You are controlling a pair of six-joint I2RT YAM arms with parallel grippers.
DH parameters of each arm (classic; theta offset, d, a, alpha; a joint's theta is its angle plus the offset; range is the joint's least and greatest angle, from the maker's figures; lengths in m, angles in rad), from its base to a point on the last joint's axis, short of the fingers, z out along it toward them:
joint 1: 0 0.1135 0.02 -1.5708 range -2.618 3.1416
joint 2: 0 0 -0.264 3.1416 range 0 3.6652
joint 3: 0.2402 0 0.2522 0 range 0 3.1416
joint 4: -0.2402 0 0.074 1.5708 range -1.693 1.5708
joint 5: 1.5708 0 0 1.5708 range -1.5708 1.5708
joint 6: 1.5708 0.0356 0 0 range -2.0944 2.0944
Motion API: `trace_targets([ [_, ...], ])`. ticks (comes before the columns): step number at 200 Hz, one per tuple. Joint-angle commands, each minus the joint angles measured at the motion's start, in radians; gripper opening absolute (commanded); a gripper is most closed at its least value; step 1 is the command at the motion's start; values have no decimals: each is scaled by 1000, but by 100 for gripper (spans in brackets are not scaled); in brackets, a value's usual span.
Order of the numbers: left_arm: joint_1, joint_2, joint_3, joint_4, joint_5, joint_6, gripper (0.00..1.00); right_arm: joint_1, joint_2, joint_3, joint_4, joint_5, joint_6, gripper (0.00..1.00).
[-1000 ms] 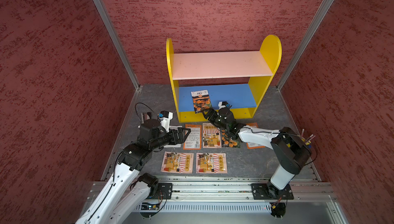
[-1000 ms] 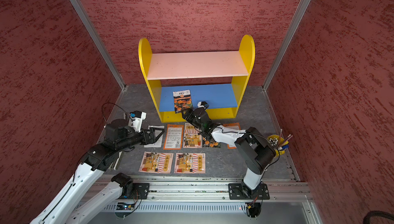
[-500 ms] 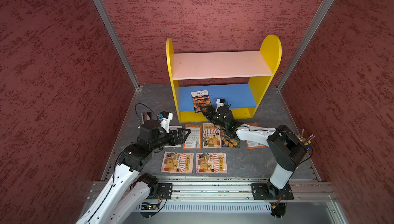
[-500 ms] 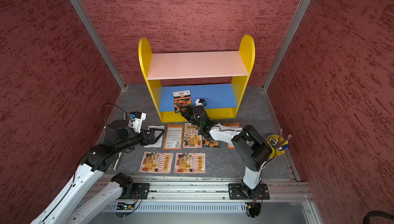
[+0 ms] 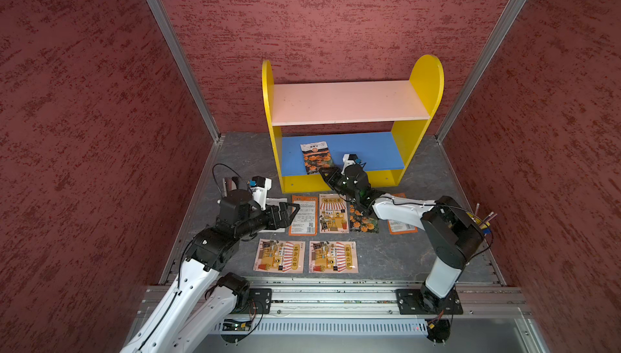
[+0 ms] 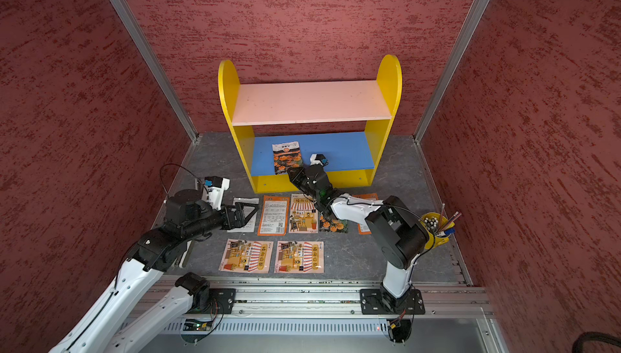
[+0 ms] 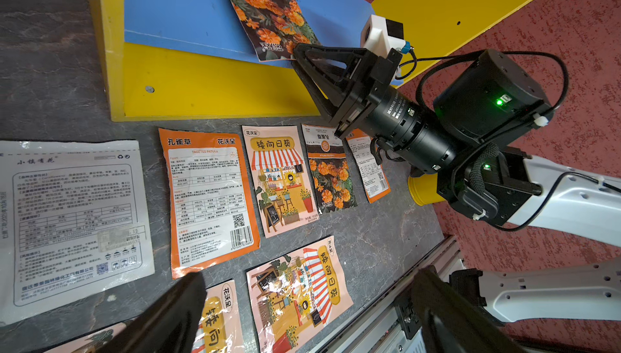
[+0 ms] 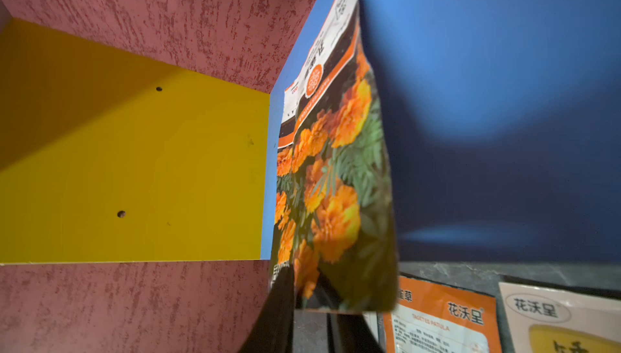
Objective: Take the seed bag off the shelf
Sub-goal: Pick up the seed packet from the shelf.
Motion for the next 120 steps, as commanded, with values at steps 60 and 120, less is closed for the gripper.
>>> trace_targets([
  [60,-3,-4,-13,14,8,5,100,-39,-88,-71,14,-7,-22,0],
  [120,-3,24,-30,119,69,-17,100,-82,-208,-115,-60,-94,-133,0],
])
